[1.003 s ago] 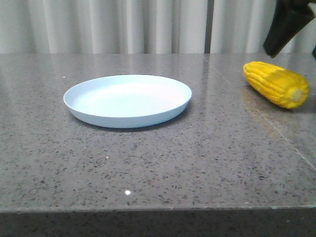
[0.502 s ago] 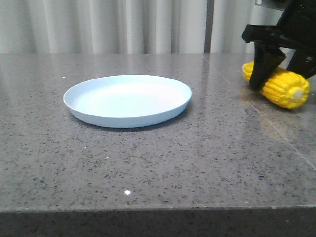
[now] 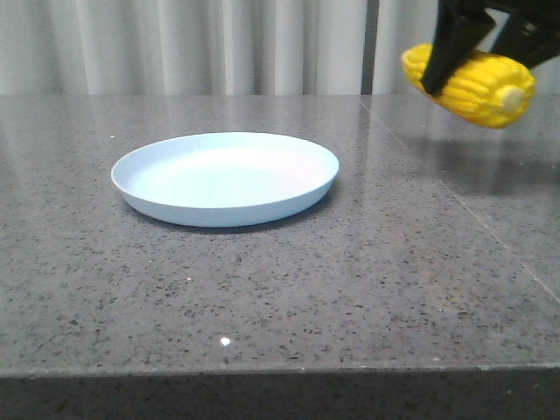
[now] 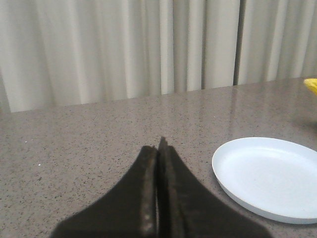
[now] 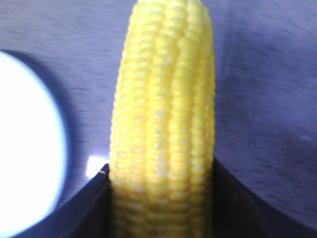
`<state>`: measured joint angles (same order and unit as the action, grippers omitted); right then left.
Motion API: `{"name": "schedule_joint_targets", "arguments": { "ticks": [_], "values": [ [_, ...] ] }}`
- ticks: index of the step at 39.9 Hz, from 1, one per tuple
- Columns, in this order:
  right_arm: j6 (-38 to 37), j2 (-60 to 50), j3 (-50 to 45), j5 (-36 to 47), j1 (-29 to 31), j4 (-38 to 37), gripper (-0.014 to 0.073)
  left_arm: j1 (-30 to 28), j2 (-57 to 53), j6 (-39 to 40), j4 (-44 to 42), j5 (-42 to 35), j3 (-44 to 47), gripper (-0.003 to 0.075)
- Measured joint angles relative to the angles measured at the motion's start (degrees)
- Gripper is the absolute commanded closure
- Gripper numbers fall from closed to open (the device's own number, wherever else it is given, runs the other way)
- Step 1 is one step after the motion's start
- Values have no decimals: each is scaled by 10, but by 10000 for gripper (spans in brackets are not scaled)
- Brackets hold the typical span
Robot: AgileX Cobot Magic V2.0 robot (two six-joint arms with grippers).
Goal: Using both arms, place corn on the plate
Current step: 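Lift the corn cob with the right gripper and carry it over the plate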
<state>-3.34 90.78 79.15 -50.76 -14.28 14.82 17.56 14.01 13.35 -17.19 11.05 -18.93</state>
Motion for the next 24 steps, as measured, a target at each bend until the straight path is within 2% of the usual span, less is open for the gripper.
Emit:
{"name": "schedule_joint_targets", "arguments": {
  "ticks": [5,13,19,24],
  "values": [
    [-56,11,38,0,-94,-52,481,0,0,0,0,0,0,741],
    [-202,77,109,-21,-222,-172,480,0,0,0,0,0,0,741],
    [-292,114,126,-22,-254,-198,479,0,0,0,0,0,0,741],
    [-318,136,126,-14,-258,-198,435,0,0,0,0,0,0,741]
  ]
}}
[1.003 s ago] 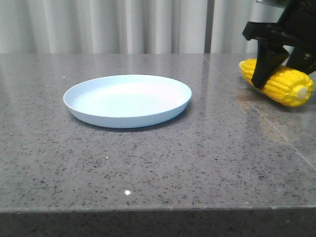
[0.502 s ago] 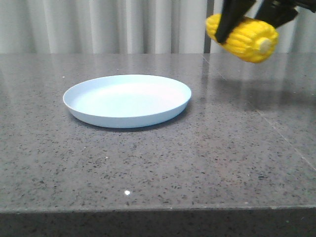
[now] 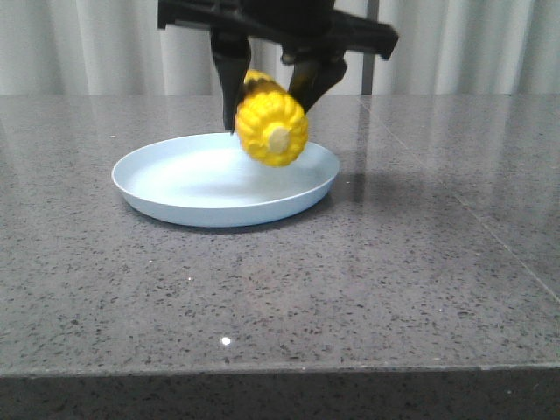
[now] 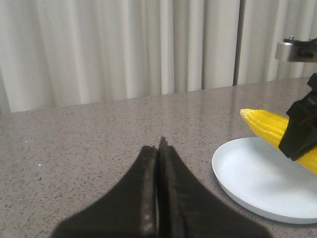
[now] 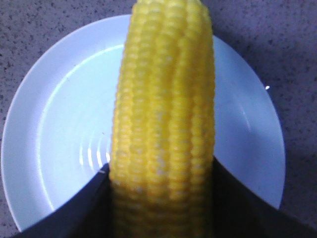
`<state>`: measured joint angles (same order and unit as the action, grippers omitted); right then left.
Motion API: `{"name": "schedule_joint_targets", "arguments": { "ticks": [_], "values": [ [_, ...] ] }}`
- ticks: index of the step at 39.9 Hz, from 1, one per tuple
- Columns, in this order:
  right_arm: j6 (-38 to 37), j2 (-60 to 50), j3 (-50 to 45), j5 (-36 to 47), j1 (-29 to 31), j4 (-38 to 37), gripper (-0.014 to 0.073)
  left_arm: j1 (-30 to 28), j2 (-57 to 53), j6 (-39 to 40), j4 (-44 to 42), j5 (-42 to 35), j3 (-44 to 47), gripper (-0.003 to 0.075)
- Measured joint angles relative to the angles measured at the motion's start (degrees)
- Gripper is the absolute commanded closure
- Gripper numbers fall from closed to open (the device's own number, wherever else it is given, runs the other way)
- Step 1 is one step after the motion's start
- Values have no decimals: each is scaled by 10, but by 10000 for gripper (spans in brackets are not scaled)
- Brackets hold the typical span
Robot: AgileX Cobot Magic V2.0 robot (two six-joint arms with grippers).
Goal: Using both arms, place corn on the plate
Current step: 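Lower the corn onto the plate and open the right gripper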
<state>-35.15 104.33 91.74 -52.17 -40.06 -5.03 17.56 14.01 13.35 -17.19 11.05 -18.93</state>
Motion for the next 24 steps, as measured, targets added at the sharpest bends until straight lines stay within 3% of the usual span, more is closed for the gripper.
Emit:
{"name": "schedule_joint_targets", "arguments": {
  "ticks": [6,16,24],
  "values": [
    [-7,24,1,2,0,13,312,0,0,0,0,0,0,741],
    [-9,39,5,8,0,35,-42,0,0,0,0,0,0,741],
    [-6,28,26,-5,7,36,-50,0,0,0,0,0,0,741]
  ]
}}
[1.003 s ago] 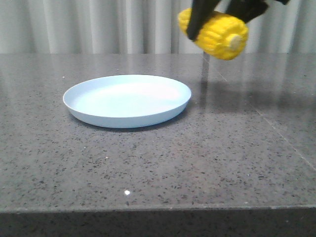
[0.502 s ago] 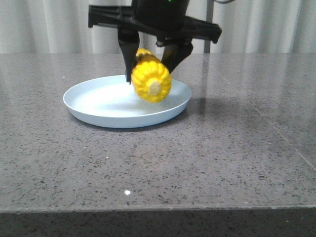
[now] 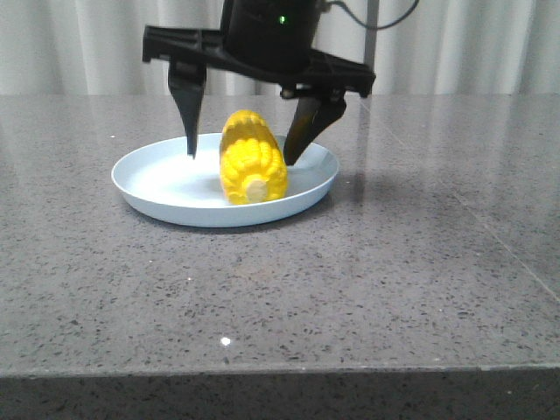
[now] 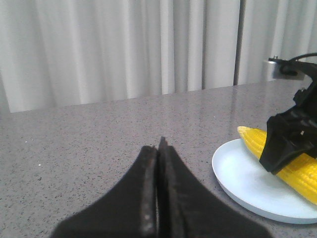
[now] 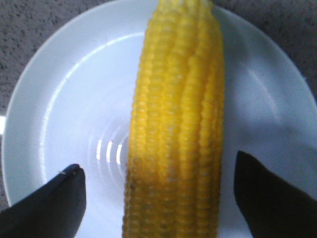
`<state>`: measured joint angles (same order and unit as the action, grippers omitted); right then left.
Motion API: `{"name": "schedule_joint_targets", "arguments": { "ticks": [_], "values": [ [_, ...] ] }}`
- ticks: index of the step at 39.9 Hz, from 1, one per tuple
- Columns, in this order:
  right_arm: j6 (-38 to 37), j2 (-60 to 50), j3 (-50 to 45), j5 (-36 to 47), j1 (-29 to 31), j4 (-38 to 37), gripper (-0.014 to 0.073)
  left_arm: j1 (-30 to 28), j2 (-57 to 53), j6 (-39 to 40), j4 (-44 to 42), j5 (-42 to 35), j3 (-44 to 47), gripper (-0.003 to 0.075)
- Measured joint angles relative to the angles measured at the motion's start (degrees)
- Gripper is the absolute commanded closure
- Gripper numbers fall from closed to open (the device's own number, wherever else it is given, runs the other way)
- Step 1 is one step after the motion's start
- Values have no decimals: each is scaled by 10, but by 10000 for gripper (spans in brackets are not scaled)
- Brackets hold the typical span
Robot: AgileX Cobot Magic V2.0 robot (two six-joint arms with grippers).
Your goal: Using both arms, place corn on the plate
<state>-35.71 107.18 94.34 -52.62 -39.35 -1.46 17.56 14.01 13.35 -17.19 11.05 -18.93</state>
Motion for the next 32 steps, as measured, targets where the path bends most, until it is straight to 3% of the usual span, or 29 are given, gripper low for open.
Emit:
{"name": "schedule_joint_targets", "arguments": {
  "ticks": [4,7,20,32],
  "values": [
    [28,-21,5,0,23,0,1,0,0,0,0,0,0,741],
    [52,-41,6,-3,46,0,96,0,0,0,0,0,0,741],
    [140,-113,7,-82,179,0,670,0,0,0,0,0,0,741],
    [199,-164,-15,-115,283,-1,655,0,0,0,0,0,0,741]
  ]
}}
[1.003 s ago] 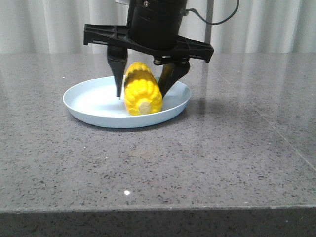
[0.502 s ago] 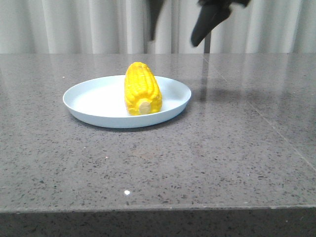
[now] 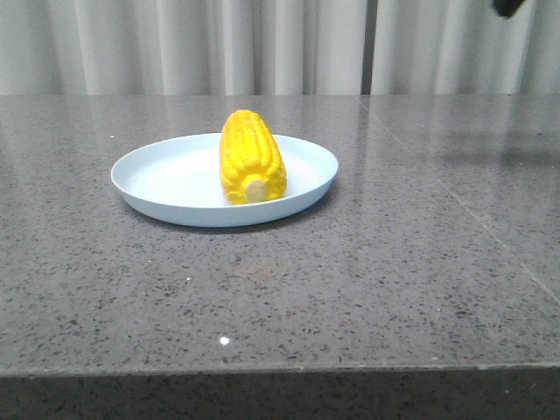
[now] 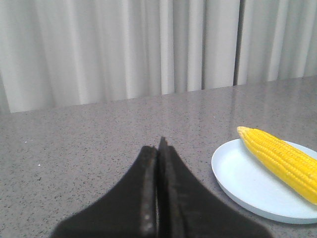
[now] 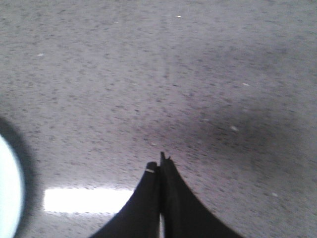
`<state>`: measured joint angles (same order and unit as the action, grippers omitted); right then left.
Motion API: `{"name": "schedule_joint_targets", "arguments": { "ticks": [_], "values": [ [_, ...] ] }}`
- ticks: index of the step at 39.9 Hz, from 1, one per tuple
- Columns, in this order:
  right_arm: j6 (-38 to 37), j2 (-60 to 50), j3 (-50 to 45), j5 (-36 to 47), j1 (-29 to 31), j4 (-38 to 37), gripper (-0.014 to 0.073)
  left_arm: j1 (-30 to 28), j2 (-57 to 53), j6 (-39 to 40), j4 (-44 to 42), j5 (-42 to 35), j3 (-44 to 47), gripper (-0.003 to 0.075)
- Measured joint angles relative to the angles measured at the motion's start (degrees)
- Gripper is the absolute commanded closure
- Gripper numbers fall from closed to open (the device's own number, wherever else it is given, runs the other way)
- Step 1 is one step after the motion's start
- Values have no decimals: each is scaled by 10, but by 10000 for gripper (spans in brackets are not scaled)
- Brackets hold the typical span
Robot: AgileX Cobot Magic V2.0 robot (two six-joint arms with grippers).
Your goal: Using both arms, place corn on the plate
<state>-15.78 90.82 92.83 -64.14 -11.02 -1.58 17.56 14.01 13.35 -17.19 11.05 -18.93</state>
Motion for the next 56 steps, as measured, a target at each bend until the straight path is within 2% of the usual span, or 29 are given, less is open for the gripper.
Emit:
{"name": "schedule_joint_targets", "arguments": {
  "ticks": [6,15,25,36,46,56],
  "values": [
    [28,-56,-70,36,26,-1,655,0,0,0,0,0,0,741],
    [69,-187,-240,161,31,-1,655,0,0,0,0,0,0,741],
    [71,-393,-473,318,31,-25,655,0,0,0,0,0,0,741],
    [71,-636,-664,411,31,-36,655,0,0,-1,0,0,0,741],
    [71,-794,-735,426,31,-37,655,0,0,-1,0,0,0,741],
    [71,-816,-739,432,31,-37,655,0,0,-1,0,0,0,741]
  ]
}}
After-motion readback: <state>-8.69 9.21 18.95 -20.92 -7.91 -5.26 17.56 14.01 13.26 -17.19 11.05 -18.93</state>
